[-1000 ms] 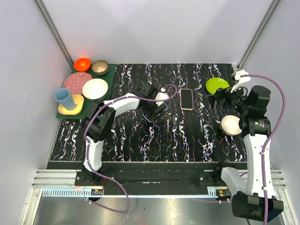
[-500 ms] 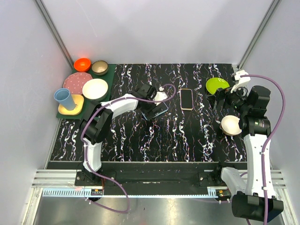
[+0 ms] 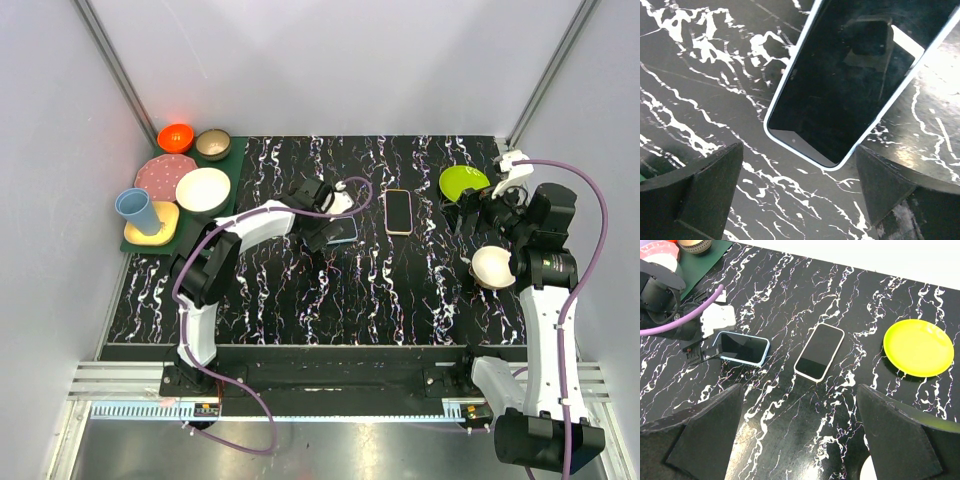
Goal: Take the phone out of the phone case
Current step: Adjust the phone at the center of the board.
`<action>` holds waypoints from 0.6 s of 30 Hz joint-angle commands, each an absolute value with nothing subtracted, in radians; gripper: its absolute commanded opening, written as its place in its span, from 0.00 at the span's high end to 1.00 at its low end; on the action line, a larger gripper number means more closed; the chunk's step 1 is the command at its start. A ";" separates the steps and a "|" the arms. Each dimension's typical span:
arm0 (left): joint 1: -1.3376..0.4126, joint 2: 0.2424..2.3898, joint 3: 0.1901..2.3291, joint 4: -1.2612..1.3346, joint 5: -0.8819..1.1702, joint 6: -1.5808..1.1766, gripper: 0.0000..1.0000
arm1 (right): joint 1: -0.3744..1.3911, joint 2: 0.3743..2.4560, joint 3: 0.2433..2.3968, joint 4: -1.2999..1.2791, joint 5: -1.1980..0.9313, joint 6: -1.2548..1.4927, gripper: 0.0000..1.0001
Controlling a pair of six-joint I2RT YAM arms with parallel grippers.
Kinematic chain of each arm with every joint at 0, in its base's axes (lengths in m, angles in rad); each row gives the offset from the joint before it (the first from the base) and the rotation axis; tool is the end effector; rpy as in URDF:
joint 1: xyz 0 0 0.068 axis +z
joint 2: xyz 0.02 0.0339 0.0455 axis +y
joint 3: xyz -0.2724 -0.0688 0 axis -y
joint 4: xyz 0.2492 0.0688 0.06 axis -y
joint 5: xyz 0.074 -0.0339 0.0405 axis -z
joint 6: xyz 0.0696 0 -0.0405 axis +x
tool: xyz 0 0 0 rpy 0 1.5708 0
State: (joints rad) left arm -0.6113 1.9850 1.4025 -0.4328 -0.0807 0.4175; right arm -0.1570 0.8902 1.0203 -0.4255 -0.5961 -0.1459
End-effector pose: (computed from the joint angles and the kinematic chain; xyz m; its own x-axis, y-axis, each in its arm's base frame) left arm 0.3687 -0.2516 0.1541 -0.4182 0.7866 -0.4543 0.7732 0.5707 0.2764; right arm 0.2173 0.0052 0.3787 -0.2262 -0.0860 -0.9703 -0.4386 0.8984 0.0226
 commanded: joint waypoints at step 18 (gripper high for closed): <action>-0.537 1.668 1.345 -0.348 -0.108 0.302 0.01 | -0.149 0.874 1.015 -0.411 -0.641 -0.143 0.00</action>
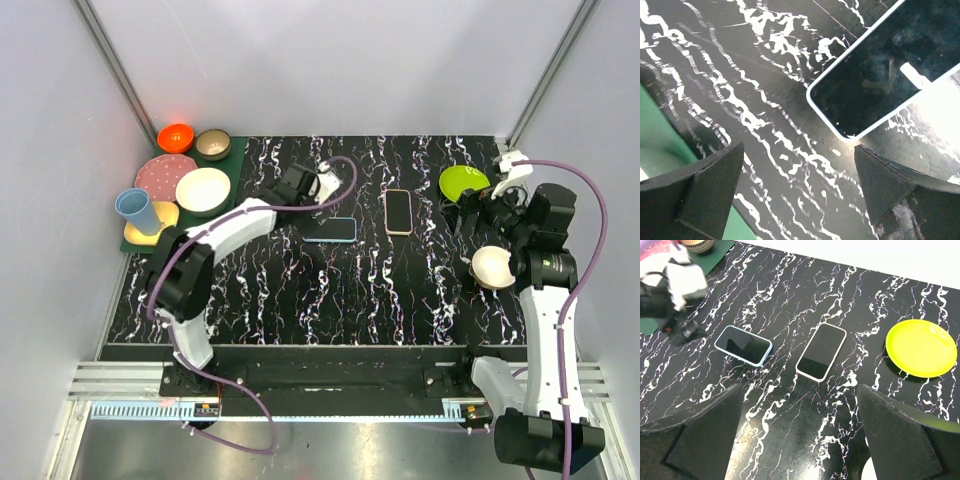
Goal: Take the phone out of the phone case
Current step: Adjust the phone at the center of the board, then pick up the phone at the center of the board.
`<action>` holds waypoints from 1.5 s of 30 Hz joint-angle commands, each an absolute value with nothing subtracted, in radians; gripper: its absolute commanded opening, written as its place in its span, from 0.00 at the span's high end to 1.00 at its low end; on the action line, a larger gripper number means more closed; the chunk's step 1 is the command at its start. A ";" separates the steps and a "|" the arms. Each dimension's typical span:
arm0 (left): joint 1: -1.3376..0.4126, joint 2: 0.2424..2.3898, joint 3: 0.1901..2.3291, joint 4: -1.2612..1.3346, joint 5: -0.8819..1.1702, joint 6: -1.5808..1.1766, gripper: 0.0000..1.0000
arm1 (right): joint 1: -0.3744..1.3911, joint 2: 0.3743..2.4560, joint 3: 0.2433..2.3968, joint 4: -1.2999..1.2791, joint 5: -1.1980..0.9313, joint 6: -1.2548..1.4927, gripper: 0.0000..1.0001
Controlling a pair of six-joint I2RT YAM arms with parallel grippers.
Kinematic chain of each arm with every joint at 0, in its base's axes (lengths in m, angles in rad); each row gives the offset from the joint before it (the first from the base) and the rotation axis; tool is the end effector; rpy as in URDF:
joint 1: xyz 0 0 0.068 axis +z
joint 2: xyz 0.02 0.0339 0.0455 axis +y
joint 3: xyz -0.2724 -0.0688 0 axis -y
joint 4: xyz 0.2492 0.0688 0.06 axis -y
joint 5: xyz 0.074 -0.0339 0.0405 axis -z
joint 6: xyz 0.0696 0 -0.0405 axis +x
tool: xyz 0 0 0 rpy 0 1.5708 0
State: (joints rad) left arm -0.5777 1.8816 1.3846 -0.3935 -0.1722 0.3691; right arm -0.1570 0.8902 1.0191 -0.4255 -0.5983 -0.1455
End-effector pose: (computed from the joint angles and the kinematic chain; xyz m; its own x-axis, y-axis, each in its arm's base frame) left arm 0.3757 -0.2306 0.1959 -0.4458 0.7149 -0.5386 0.6525 0.6715 0.3512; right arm 0.2173 0.0053 0.3783 -0.2272 -0.0853 -0.9701 -0.4404 0.8975 0.0242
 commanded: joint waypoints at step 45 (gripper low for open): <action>-0.061 0.882 0.824 -0.448 0.449 0.350 0.01 | 0.551 2.152 1.908 -0.931 -0.333 -1.031 0.00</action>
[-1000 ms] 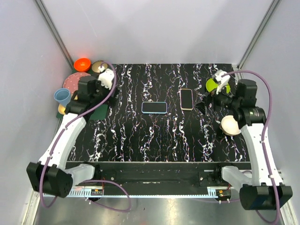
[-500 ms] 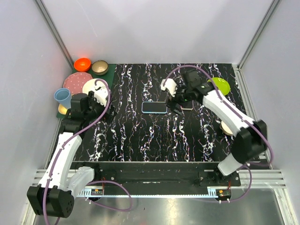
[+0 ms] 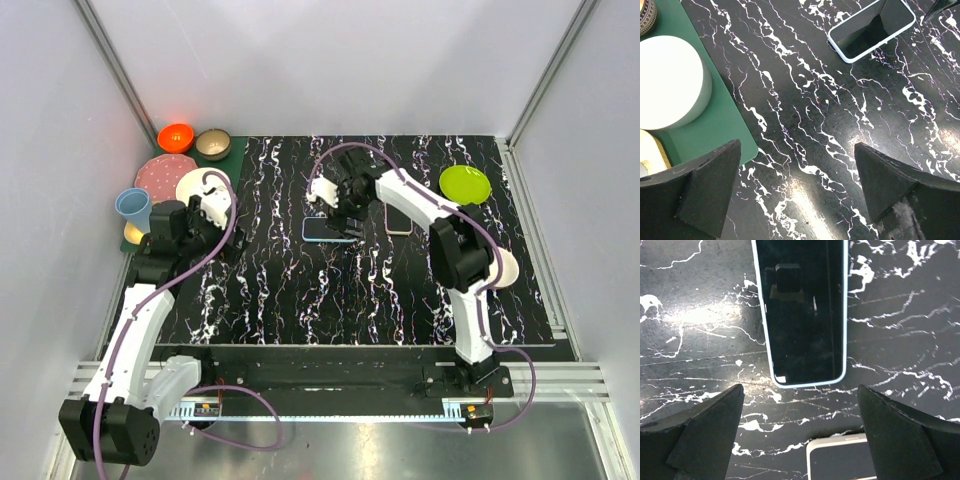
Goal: Take the phone out of the phone case
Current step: Pick up the phone at the center of the board.
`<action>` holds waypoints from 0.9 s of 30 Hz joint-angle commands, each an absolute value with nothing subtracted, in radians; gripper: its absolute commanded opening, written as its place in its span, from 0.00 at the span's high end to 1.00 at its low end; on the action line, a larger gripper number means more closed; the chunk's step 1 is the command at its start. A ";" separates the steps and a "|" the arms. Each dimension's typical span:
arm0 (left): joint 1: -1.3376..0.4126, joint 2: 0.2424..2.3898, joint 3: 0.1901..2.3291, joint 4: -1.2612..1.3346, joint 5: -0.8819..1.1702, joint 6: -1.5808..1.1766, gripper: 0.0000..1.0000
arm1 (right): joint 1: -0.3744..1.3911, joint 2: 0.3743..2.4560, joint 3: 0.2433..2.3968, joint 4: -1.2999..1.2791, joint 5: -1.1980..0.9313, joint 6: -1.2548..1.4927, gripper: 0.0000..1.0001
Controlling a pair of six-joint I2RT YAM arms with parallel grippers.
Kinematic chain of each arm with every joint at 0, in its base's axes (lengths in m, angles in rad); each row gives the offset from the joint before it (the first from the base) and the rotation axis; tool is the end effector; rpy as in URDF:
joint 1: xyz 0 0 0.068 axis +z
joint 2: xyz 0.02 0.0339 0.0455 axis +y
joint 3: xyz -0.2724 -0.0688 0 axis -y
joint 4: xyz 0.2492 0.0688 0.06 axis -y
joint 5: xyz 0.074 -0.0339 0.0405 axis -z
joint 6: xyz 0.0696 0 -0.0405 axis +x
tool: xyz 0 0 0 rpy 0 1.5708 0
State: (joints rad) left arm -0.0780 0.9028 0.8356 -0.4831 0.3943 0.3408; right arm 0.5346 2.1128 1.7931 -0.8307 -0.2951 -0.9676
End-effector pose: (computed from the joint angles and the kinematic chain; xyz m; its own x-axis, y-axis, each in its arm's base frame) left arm 0.2190 -0.0439 0.2982 -0.3582 0.3375 -0.8705 0.5497 0.8299 0.0956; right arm 0.3970 0.2586 0.1971 0.0399 -0.8920 -0.4502 -0.9814 0.0497 -0.1855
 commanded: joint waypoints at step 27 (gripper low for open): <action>-0.002 0.907 0.805 -0.448 0.574 0.348 0.01 | 0.586 2.394 2.131 -1.012 -0.374 -1.092 0.00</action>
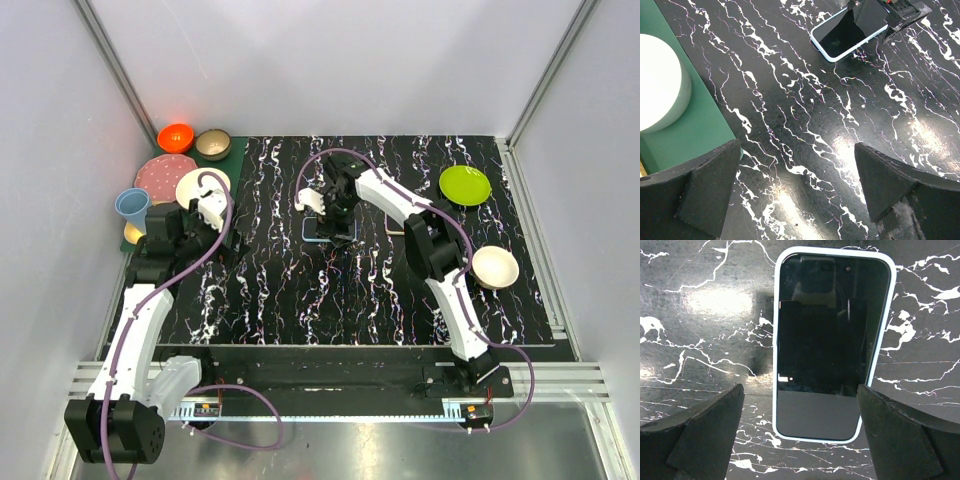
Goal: Take the phone out of the phone case
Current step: Pick up the phone at the center of the board.
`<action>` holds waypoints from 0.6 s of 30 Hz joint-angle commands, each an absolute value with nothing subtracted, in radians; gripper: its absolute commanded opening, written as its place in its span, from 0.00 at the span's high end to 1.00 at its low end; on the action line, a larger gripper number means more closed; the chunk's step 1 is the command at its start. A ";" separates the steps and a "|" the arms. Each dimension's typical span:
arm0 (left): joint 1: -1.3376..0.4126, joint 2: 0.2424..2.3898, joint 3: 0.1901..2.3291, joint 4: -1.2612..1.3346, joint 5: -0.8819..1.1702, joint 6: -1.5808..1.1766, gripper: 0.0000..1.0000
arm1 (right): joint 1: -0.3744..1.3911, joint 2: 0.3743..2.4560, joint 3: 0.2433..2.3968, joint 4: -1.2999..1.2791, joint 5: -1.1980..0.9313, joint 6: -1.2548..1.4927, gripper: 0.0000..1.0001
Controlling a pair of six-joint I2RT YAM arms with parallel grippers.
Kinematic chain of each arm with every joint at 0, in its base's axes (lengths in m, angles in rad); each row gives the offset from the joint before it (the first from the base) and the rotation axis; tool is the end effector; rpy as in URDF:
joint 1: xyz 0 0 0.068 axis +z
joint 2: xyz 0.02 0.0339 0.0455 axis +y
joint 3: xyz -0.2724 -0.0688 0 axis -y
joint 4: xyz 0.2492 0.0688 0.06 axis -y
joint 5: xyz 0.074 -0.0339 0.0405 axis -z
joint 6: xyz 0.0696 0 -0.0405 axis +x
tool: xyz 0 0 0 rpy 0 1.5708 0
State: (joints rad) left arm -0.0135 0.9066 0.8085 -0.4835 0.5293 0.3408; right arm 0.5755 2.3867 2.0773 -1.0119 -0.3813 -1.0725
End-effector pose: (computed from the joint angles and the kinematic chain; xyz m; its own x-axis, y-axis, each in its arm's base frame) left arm 0.2175 -0.0381 0.2896 -0.3728 0.2936 -0.8802 0.5922 0.8056 0.0179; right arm 0.4123 0.2984 0.1471 0.1229 -0.8921 -0.4348 -0.9924 -0.1150 -0.0445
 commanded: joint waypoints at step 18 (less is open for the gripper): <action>0.026 0.908 0.801 -0.446 0.614 0.350 0.01 | 0.606 2.442 2.189 -0.985 -0.334 -1.077 0.00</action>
